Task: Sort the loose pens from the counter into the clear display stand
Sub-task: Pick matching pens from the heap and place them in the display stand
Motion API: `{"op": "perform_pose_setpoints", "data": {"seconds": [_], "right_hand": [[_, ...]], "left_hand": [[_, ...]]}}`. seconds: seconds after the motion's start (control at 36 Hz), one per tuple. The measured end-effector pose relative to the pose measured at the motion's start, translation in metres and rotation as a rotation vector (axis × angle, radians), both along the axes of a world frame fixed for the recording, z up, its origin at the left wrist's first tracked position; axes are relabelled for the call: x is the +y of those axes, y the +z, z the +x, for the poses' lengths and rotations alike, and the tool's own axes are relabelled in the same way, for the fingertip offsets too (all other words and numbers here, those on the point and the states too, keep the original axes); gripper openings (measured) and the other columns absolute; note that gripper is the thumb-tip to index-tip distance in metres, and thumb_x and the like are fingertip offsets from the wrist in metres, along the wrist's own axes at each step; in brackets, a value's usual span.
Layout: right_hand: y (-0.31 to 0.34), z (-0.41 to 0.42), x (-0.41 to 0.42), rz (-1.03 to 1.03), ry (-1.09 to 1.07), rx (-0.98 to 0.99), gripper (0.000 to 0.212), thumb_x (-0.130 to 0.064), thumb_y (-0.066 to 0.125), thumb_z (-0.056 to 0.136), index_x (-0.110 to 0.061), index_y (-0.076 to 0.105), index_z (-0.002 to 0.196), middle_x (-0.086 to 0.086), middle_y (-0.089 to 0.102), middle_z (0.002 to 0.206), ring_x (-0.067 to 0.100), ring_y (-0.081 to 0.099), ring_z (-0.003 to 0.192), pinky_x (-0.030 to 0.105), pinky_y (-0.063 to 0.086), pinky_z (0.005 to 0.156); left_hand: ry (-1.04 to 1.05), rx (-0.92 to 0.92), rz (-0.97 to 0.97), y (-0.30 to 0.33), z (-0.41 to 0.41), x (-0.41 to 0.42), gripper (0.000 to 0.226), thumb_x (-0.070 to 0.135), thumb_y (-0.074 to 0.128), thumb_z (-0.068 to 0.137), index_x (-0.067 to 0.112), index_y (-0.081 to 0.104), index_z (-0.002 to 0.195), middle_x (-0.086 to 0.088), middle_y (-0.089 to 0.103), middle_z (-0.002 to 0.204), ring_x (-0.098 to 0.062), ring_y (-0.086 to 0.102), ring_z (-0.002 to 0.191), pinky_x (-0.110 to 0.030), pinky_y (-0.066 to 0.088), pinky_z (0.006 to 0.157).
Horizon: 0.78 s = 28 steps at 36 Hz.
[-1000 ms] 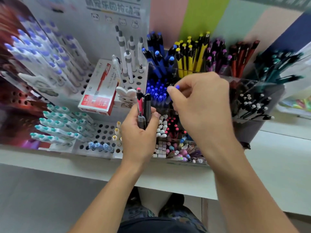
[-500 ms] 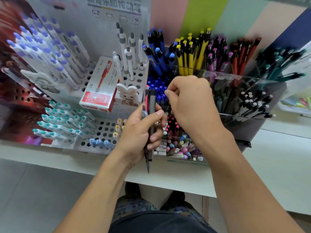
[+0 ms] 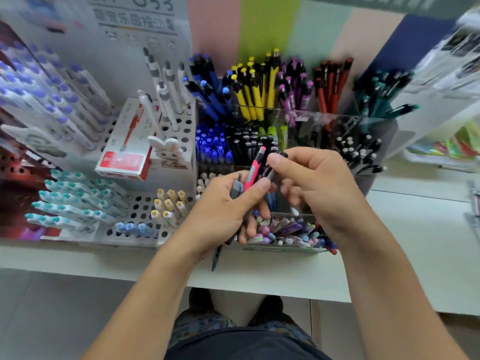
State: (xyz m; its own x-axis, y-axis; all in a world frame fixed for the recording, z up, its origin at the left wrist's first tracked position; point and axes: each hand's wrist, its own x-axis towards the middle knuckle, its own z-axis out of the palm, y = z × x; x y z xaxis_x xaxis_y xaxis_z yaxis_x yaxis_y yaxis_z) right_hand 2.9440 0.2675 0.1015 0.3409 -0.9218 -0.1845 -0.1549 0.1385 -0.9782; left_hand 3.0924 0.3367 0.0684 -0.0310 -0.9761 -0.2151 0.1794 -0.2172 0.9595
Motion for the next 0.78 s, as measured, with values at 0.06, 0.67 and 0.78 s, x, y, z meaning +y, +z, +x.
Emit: {"op": "perform_pose_setpoints", "data": {"seconds": [0.06,0.67,0.78], "right_hand": [[0.004,-0.02,-0.002,-0.032,-0.159,-0.12,0.021,-0.017,0.063,0.099,-0.004,0.065,0.083,0.008,0.064,0.065,0.016,0.058,0.052,0.019,0.045,0.044],[-0.096,-0.123,0.008,-0.554,-0.331,0.786,0.024,-0.009,0.073,0.091,-0.008,0.075,0.114,0.003,0.064,0.095,0.014,0.054,0.079,0.019,0.037,0.074],[-0.082,-0.118,0.005,-0.461,-0.321,0.883,0.024,-0.027,0.057,0.102,-0.011,0.074,0.11,-0.002,0.044,0.095,0.018,0.049,0.079,0.028,0.036,0.071]], "left_hand": [[0.024,-0.021,0.006,-0.002,-0.008,-0.002,0.033,0.035,0.051,0.1,0.004,0.059,0.096,-0.007,0.057,0.06,-0.011,0.037,0.034,-0.019,0.029,0.035],[-0.197,0.14,0.23,-0.023,-0.084,-0.02,0.029,0.017,0.037,0.109,0.008,0.063,0.117,-0.004,0.059,0.076,-0.01,0.034,0.05,-0.02,0.027,0.042],[-0.183,0.011,0.182,-0.024,-0.083,-0.016,0.02,0.019,0.044,0.108,0.005,0.054,0.118,-0.009,0.07,0.088,-0.011,0.039,0.053,-0.019,0.031,0.044]]}}
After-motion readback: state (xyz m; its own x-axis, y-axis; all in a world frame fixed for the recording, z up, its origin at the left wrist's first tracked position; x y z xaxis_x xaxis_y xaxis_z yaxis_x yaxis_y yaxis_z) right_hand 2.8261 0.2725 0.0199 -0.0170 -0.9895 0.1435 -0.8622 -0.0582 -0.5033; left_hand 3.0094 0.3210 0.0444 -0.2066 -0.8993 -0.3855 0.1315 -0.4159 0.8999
